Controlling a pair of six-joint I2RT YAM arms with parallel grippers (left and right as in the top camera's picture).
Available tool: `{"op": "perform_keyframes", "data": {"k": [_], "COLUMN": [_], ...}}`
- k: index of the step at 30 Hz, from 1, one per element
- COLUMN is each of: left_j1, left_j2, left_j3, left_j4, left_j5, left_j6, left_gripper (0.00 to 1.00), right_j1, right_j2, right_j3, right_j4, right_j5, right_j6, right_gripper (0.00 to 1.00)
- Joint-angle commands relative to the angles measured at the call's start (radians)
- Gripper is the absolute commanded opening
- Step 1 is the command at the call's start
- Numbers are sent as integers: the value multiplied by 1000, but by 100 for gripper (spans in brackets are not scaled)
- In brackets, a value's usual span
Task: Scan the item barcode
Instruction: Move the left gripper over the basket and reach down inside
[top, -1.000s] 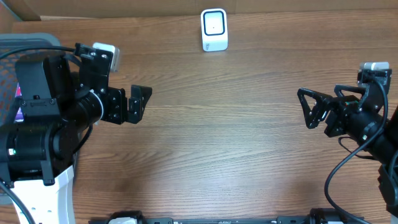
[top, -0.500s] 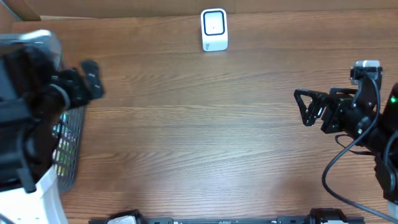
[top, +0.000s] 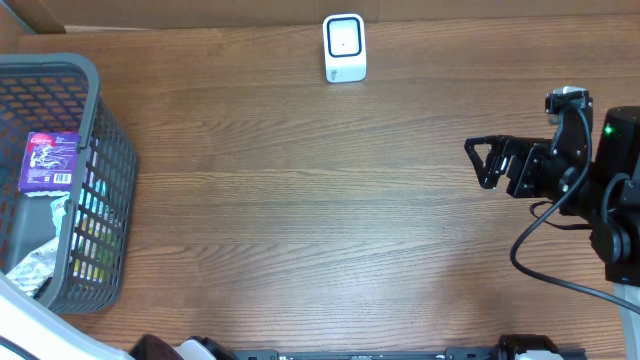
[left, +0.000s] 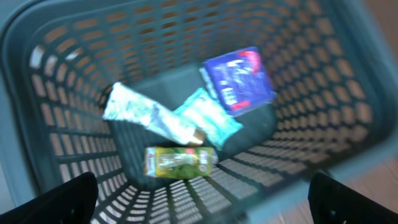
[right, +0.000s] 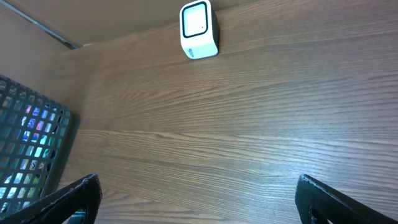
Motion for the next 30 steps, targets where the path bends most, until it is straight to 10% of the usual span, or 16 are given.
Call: {"op": "perform_keyframes", "data": {"k": [1,11,30], "left_j1": [21,15,-27], "left_j2": [58,173,175], "left_j3": [-10,-168,-881], "left_j4": [-7,37,591], "left_j5": [27,27,180], "left_j6": [-27,-29,112], "left_gripper": [100,95,95], "right_j1": [5,5,5], "right_j2": [6,8,71], "right_j3": [30,30,30], "right_j4": [2,3,-14], "right_j5": [-2,-2,-3], "right_j6": [-2,-2,-5], "right_gripper": [100,100,100]}}
